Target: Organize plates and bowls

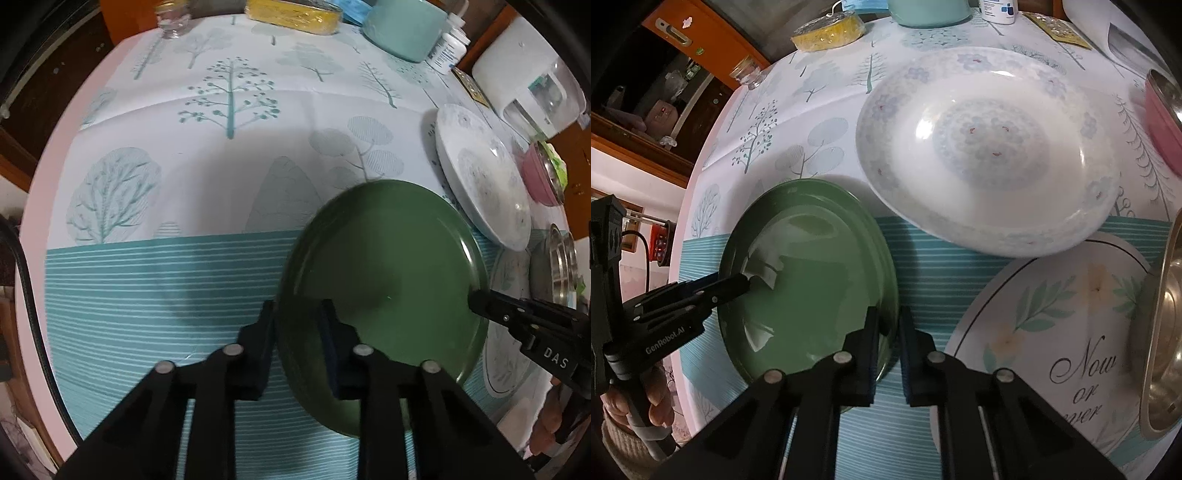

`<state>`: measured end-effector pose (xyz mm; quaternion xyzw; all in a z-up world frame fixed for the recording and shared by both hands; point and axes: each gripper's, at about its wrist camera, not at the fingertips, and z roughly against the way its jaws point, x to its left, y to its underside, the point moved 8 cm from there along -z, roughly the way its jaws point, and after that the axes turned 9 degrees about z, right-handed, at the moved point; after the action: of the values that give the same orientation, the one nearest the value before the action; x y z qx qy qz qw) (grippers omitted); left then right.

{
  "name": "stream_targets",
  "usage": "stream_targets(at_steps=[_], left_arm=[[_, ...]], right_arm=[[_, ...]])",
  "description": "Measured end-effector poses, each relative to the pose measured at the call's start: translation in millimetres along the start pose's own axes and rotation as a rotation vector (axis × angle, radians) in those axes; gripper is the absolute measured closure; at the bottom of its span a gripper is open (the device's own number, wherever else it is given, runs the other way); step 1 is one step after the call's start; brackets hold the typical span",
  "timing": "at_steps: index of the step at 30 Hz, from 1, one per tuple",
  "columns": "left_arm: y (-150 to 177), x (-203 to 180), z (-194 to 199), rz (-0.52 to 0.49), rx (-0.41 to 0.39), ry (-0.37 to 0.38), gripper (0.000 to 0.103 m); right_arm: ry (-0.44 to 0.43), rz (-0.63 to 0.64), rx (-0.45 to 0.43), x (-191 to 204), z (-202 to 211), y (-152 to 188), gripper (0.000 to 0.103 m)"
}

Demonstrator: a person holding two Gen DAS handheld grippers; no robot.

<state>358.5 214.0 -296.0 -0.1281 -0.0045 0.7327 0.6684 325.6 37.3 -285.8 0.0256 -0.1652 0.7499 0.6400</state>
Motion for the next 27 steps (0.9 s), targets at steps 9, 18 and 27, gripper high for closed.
stream_targets(at_steps=[9,18,27], left_arm=[[38,-2,35,0.008,-0.026,-0.014,0.087],[111,-39,76,-0.038,-0.016,0.005,0.087],[195,-98,103,-0.057,-0.026,-0.011,0.087]], right_arm=[[-0.018,0.044,-0.006,10,25,21,0.095],[-0.023,0.039,0.007,-4,62,86,0.095],[-0.003,0.051,-0.006,-37,111,159,0.095]])
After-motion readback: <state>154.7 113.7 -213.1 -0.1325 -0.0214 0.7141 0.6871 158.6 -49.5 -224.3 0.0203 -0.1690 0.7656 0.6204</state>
